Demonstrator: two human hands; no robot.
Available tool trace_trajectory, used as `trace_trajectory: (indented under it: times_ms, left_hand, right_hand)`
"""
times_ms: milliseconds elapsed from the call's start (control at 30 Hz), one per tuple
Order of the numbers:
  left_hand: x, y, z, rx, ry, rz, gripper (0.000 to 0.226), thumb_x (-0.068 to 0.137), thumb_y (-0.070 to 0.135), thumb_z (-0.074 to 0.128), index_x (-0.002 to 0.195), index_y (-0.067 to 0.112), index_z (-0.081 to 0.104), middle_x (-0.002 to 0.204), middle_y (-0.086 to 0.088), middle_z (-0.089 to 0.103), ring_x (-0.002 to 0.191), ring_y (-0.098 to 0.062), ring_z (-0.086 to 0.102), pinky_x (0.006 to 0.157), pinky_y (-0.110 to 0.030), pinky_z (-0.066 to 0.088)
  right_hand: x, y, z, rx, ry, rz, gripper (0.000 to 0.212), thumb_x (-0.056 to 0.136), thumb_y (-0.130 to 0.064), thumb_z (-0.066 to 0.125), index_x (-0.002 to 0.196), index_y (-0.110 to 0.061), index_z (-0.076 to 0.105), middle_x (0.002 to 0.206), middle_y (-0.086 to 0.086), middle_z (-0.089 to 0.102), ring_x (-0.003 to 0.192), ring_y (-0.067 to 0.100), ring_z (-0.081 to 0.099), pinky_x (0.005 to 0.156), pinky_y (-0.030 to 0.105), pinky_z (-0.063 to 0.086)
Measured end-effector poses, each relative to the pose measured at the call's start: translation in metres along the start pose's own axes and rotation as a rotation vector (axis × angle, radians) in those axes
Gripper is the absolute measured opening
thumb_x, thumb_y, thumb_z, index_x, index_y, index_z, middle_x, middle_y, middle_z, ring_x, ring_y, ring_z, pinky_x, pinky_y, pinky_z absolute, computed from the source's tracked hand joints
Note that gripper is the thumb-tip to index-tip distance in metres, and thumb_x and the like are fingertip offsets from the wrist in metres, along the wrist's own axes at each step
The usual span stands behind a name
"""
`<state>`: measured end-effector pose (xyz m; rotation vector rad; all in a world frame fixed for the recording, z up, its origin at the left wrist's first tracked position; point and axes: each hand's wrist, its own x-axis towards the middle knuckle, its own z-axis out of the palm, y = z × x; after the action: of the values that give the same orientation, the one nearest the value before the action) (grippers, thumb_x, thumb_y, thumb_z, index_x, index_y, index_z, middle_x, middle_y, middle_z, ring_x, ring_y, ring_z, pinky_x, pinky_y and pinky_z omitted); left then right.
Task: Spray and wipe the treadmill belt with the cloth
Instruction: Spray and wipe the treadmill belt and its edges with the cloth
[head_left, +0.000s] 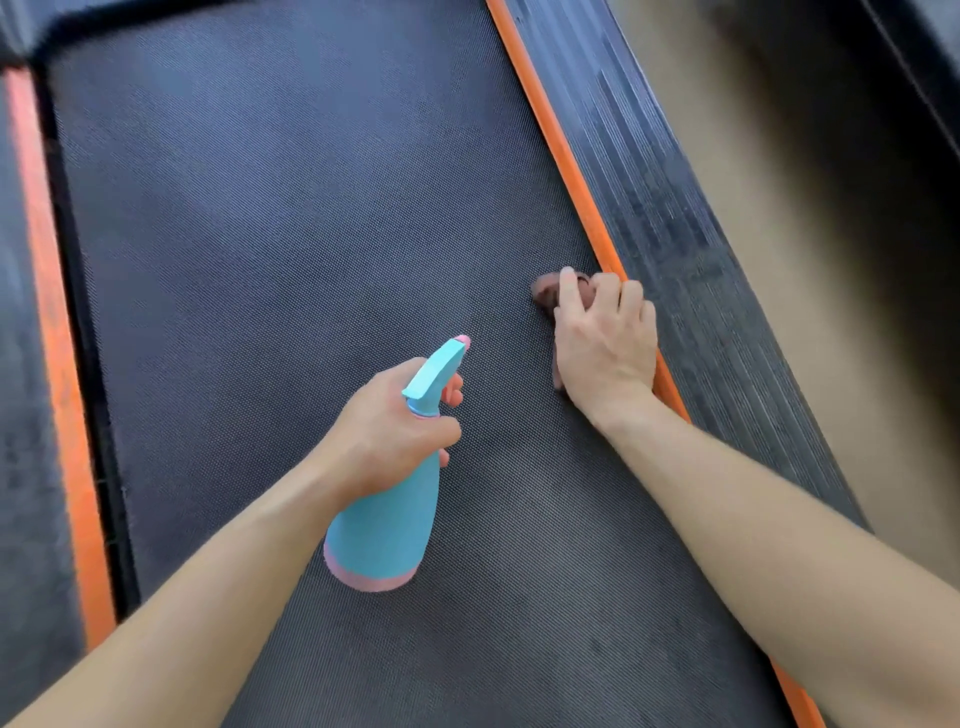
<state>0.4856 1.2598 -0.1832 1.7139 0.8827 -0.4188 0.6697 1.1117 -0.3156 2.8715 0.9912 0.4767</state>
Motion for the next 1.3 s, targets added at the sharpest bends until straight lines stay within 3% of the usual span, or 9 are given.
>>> trace_trajectory:
  times_ms: [133, 367, 500, 700, 833, 933, 1067, 1167, 1300]
  left_hand:
    - [-0.001, -0.004, -0.004, 0.024, 0.014, 0.004, 0.027, 0.082, 0.007, 0.068, 0.101, 0.026, 0.067, 0.108, 0.008, 0.072, 0.068, -0.024, 0.079, 0.080, -0.032, 0.057]
    - [-0.003, -0.009, -0.002, 0.003, 0.046, -0.013, 0.025, 0.084, 0.004, 0.068, 0.098, 0.025, 0.067, 0.107, 0.004, 0.073, 0.066, -0.021, 0.078, 0.065, -0.020, 0.053]
    - [-0.002, -0.013, 0.004, -0.015, 0.040, -0.012, 0.023, 0.081, 0.009, 0.069, 0.098, 0.024, 0.067, 0.108, 0.001, 0.073, 0.068, -0.022, 0.078, 0.067, -0.022, 0.054]
    - [-0.002, -0.011, -0.001, -0.007, 0.045, -0.016, 0.030, 0.084, 0.003, 0.067, 0.106, 0.023, 0.068, 0.109, 0.003, 0.073, 0.067, -0.022, 0.078, 0.069, -0.025, 0.054]
    - [-0.003, -0.011, -0.011, -0.027, 0.068, -0.017, 0.028, 0.085, 0.004, 0.067, 0.105, 0.024, 0.068, 0.111, 0.007, 0.072, 0.067, -0.020, 0.078, 0.063, -0.018, 0.050]
    - [-0.001, -0.017, -0.015, -0.060, 0.075, -0.027, 0.032, 0.083, 0.006, 0.068, 0.110, 0.024, 0.067, 0.111, 0.006, 0.071, 0.067, -0.022, 0.078, 0.069, -0.026, 0.052]
    - [-0.001, -0.023, -0.013, -0.097, 0.077, -0.038, 0.054, 0.067, 0.023, 0.065, 0.120, 0.029, 0.067, 0.109, 0.006, 0.072, 0.067, -0.024, 0.079, 0.075, -0.031, 0.057]
    - [-0.003, -0.026, -0.012, -0.078, 0.077, -0.031, 0.041, 0.073, 0.017, 0.069, 0.114, 0.025, 0.068, 0.109, 0.002, 0.073, 0.068, -0.025, 0.079, 0.079, -0.034, 0.059]
    - [-0.009, -0.026, -0.015, -0.080, 0.093, -0.015, 0.033, 0.084, 0.002, 0.067, 0.111, 0.021, 0.068, 0.112, 0.004, 0.072, 0.068, -0.025, 0.078, 0.068, -0.023, 0.058]
  right_hand:
    - [0.024, -0.010, -0.009, 0.020, -0.066, 0.044, 0.041, 0.095, -0.027, 0.064, 0.134, -0.016, 0.059, 0.106, 0.018, 0.061, 0.093, 0.037, 0.057, 0.074, 0.045, 0.049]
    - [-0.089, 0.019, -0.025, 0.192, -0.028, -0.114, 0.045, 0.094, -0.032, 0.058, 0.136, -0.016, 0.061, 0.112, 0.017, 0.058, 0.097, 0.038, 0.052, 0.073, 0.046, 0.046]
    - [-0.032, 0.006, -0.007, 0.261, 0.029, -0.127, 0.042, 0.095, -0.035, 0.055, 0.133, -0.019, 0.063, 0.115, 0.018, 0.058, 0.097, 0.040, 0.054, 0.077, 0.047, 0.049]
    - [0.037, -0.018, -0.003, 0.304, -0.087, -0.042, 0.048, 0.092, -0.050, 0.057, 0.129, -0.021, 0.060, 0.111, 0.017, 0.056, 0.094, 0.037, 0.051, 0.082, 0.046, 0.048]
    - [-0.048, -0.017, -0.029, 0.408, -0.129, -0.261, 0.050, 0.089, -0.062, 0.058, 0.121, -0.024, 0.063, 0.105, 0.012, 0.055, 0.092, 0.034, 0.049, 0.079, 0.046, 0.047]
    - [-0.068, -0.020, -0.029, 0.413, -0.109, -0.355, 0.041, 0.093, -0.058, 0.058, 0.115, -0.024, 0.065, 0.099, 0.010, 0.057, 0.087, 0.033, 0.051, 0.071, 0.046, 0.048]
    - [-0.014, -0.035, -0.012, 0.336, -0.017, -0.287, 0.037, 0.095, -0.057, 0.055, 0.109, -0.024, 0.065, 0.098, 0.009, 0.058, 0.087, 0.033, 0.053, 0.070, 0.043, 0.045]
    - [0.021, -0.044, -0.008, 0.285, -0.044, -0.164, 0.036, 0.095, -0.056, 0.055, 0.108, -0.024, 0.063, 0.102, 0.009, 0.058, 0.090, 0.035, 0.054, 0.070, 0.043, 0.045]
    - [-0.013, -0.047, -0.019, 0.323, -0.064, -0.187, 0.036, 0.093, -0.055, 0.057, 0.110, -0.024, 0.063, 0.101, 0.009, 0.059, 0.089, 0.034, 0.053, 0.069, 0.044, 0.046]
